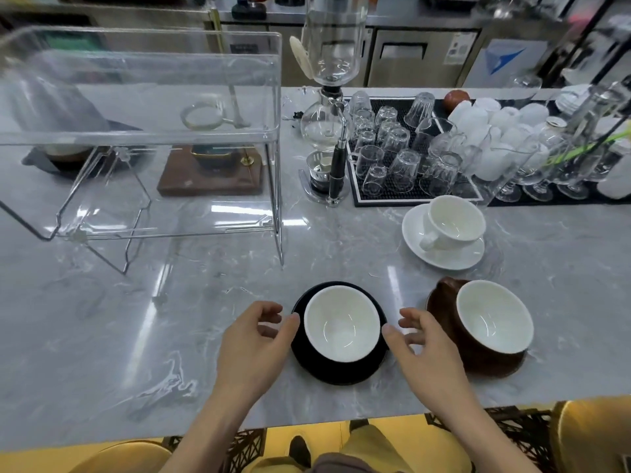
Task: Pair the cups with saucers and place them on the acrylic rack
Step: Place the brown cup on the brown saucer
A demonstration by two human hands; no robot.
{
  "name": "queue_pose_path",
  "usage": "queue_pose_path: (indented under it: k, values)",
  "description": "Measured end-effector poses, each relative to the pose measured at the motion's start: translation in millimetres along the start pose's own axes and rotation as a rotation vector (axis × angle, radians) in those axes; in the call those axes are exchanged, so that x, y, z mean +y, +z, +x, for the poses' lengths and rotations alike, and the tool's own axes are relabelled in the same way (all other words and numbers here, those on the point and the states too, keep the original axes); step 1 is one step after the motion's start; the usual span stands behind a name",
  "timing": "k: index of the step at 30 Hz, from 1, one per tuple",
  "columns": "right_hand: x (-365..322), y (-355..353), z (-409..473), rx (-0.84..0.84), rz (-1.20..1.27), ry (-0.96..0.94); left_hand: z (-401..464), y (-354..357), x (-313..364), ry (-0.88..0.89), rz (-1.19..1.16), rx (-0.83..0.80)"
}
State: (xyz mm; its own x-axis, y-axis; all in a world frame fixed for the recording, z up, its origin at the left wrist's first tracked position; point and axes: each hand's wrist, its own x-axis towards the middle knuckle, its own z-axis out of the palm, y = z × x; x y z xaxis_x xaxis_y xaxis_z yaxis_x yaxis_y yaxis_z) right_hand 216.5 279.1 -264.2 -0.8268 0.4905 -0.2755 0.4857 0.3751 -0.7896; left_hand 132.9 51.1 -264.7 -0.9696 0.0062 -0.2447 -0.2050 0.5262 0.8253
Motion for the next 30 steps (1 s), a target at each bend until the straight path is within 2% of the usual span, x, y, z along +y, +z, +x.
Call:
queue_pose_path:
  k: [3, 7, 12, 18, 30]
  values:
    - [0.6, 3.2, 3.6, -0.036, 0.101, 0.082, 7.4, -0.6, -2.7, -0.045, -0.031, -0.065]
    - [4.5, 6.8, 8.8, -0.123, 0.330, 0.232, 15.8, -0.2, -5.9, -0.183, -0.237, -0.230]
    - [0.8, 6.6, 10.6, -0.202, 0.526, 0.285, 21.3, -0.3, -9.6, -0.261, -0.325, -0.264]
    - [-2.9, 4.5, 11.6, -0.218, 0.539, 0.235, 24.9, 1.8, -11.1, -0.301, -0.379, -0.315]
    - [-4.4, 9.2, 15.4, -0.167, 0.483, 0.231, 31.9, 8.9, -7.7, -0.246, -0.329, -0.265]
